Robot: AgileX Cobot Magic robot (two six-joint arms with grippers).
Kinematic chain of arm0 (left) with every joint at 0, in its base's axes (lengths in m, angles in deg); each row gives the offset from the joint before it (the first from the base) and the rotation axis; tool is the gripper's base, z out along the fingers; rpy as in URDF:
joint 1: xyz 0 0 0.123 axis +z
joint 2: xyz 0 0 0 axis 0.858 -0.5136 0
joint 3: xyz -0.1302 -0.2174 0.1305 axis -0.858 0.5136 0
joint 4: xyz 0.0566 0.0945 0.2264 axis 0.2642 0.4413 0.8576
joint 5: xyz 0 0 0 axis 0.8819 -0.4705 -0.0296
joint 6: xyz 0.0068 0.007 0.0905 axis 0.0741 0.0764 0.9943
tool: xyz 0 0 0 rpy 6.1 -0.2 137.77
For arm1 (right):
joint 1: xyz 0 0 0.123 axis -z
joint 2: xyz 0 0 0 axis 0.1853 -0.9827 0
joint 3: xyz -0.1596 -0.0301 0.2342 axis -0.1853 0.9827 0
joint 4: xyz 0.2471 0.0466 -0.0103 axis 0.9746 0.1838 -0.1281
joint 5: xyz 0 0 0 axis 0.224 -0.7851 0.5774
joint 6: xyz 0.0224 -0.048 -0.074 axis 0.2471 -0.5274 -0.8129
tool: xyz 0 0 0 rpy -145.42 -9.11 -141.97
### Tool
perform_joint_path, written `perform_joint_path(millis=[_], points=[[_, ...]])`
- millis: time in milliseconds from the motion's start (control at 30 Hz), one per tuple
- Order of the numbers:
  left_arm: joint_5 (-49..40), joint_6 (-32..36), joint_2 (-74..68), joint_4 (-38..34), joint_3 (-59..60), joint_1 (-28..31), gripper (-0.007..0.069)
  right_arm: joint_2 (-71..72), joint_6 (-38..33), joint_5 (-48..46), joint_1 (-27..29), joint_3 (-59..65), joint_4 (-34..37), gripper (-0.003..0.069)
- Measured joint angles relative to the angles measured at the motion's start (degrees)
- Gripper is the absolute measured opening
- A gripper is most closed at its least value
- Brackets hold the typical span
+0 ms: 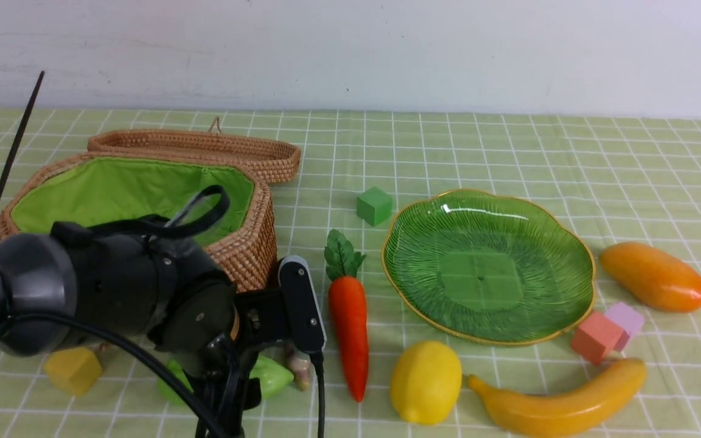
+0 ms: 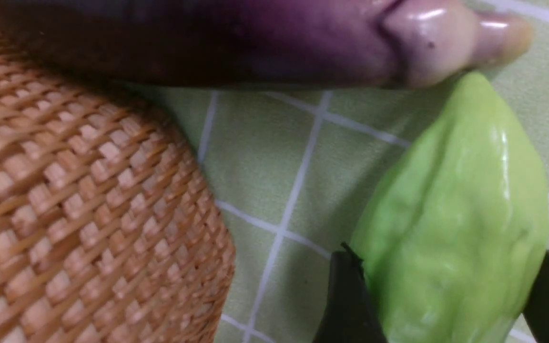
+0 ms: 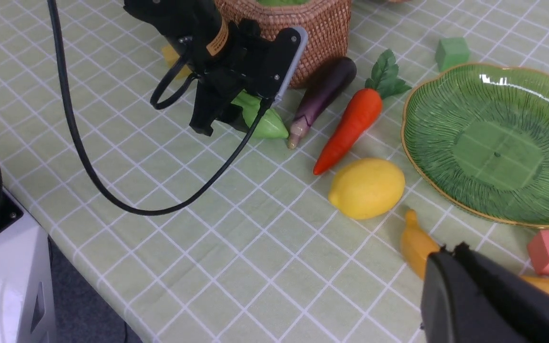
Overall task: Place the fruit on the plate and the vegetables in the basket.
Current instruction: Take a chayote with your left arm and place it on the basket on the left.
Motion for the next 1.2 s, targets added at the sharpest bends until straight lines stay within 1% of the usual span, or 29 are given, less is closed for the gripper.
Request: perform_joint_path(millis=[233,467,533,600,667,733,967,1100,1200], points=[[-0.73,5.25,-1.32,-3.97,-0.84,0.39,0.0429,-0.06,0.0,0.0,0.0,0.0,0.0,0.0007],[-1.96,7.82,-0.81,-5.3,-1.05,0.52,0.0429,-0.11,0.0,0.0,0.0,0.0,0.0,0.0013],[-2.75,8.56,-0.21,-6.0,-1.05,0.57,0.0427,-0.11,0.0,0.0,0.0,0.0,0.0,0.0014],[-6.13,9.77,1.43,-9.26,-0.71,0.57,0.0427,-0.11,0.0,0.0,0.0,0.0,0.0,0.0015],[-9.05,10.13,2.95,-11.67,-0.09,0.57,0.0423,-0.11,0.0,0.0,0.0,0.0,0.0,0.0016],[-11.02,10.44,4.74,-14.05,0.17,0.57,0.0383,-0.11,0.0,0.0,0.0,0.0,0.0,0.0017],[-13.2,10.76,13.25,-18.67,-0.01,0.57,0.0384,-0.11,-0.14,0.0,0.0,0.0,0.0,0.0017],[-14.96,10.66,18.74,-19.58,-2.68,0.57,0.0384,-0.11,-0.2,0.0,0.0,0.0,0.0,0.0018],[-16.14,9.26,21.15,-18.27,-5.76,0.57,0.0384,-0.11,-0.2,0.06,0.0,0.0,0.51,0.002]])
